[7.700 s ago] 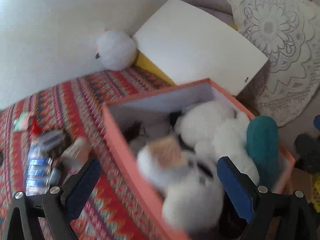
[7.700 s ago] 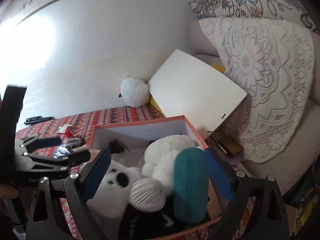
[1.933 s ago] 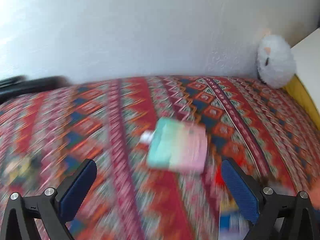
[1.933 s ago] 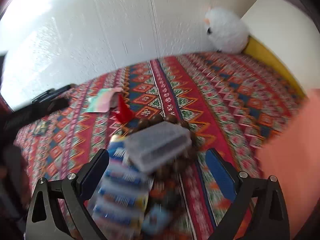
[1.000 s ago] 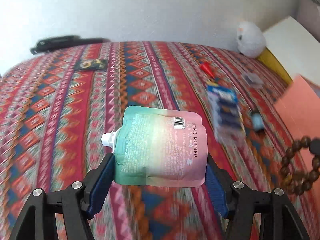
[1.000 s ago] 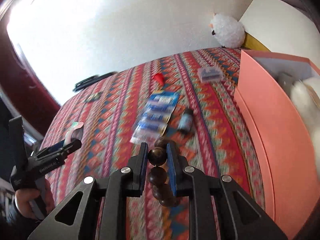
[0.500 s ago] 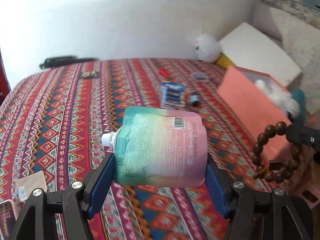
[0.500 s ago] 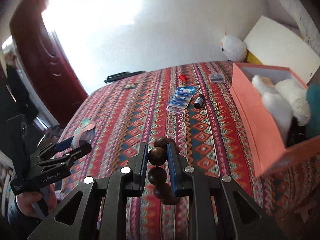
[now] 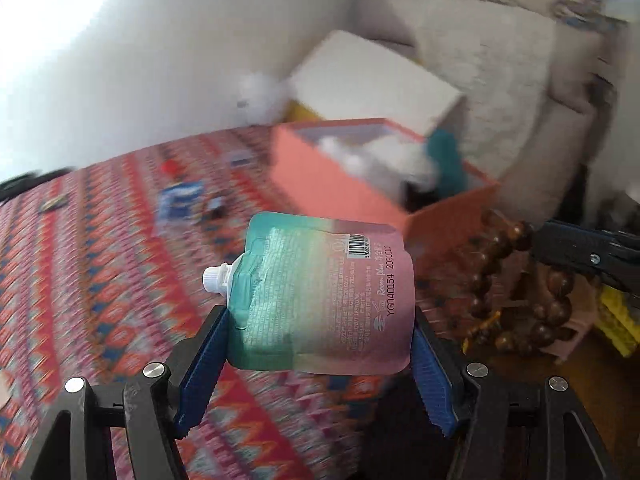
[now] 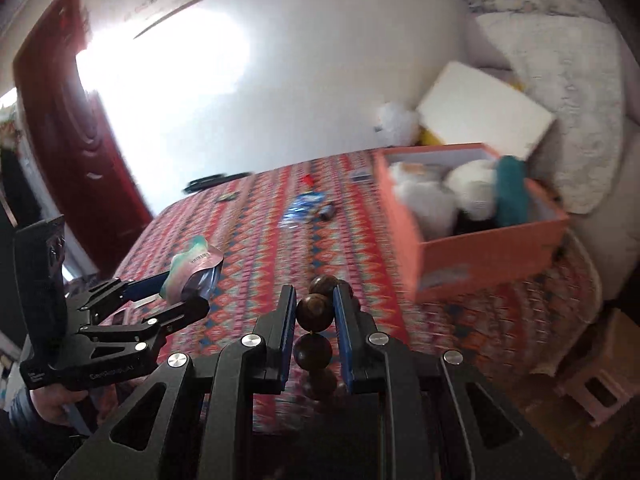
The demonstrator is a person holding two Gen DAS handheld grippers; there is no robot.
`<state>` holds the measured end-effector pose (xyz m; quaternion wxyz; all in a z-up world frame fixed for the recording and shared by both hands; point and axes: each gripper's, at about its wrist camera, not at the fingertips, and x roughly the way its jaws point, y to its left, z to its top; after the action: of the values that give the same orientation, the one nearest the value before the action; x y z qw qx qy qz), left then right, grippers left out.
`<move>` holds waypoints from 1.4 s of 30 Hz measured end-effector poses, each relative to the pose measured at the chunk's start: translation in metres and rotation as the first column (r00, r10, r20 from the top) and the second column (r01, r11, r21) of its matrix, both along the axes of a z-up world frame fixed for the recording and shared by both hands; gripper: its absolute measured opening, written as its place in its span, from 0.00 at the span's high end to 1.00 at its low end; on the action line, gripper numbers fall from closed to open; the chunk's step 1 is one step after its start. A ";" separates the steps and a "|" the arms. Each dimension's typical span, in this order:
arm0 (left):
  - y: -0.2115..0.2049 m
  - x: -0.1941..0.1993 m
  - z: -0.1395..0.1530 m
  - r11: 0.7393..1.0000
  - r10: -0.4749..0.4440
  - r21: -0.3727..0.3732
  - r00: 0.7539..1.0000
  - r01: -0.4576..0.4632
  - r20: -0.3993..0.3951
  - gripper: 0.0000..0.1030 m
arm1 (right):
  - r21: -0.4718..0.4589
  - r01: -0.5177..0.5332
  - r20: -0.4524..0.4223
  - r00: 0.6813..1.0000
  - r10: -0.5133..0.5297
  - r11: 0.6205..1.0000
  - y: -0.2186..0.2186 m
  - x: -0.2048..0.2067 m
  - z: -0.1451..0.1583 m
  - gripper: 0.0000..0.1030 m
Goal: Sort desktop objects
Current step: 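Carry the pouch and bead bracelet into the pink shoebox and release both, then move both open tools back over the items on the bed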
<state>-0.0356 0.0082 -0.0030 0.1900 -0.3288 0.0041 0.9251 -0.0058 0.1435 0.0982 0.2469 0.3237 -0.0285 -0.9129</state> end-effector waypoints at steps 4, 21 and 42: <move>0.048 -0.028 0.025 0.996 -0.089 -0.007 0.995 0.088 -0.035 0.31 | 0.013 0.082 -0.040 0.996 -0.082 0.997 0.043 -0.017 0.017 0.81; 0.177 -0.315 0.032 0.990 -0.140 -0.010 0.990 0.140 0.003 0.19 | 0.020 0.160 -0.145 0.977 -0.156 0.987 0.081 -0.301 0.061 0.80; 0.059 -0.192 -0.021 0.999 0.039 -0.035 0.993 -0.035 0.114 0.01 | 0.024 0.217 -0.075 0.974 -0.215 0.976 0.045 -0.235 0.027 0.11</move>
<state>-0.2280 0.0675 -0.0237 0.1673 -0.3846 0.0025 0.9078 -0.2409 0.1886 0.1257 0.1419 0.2895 -0.0399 -0.9458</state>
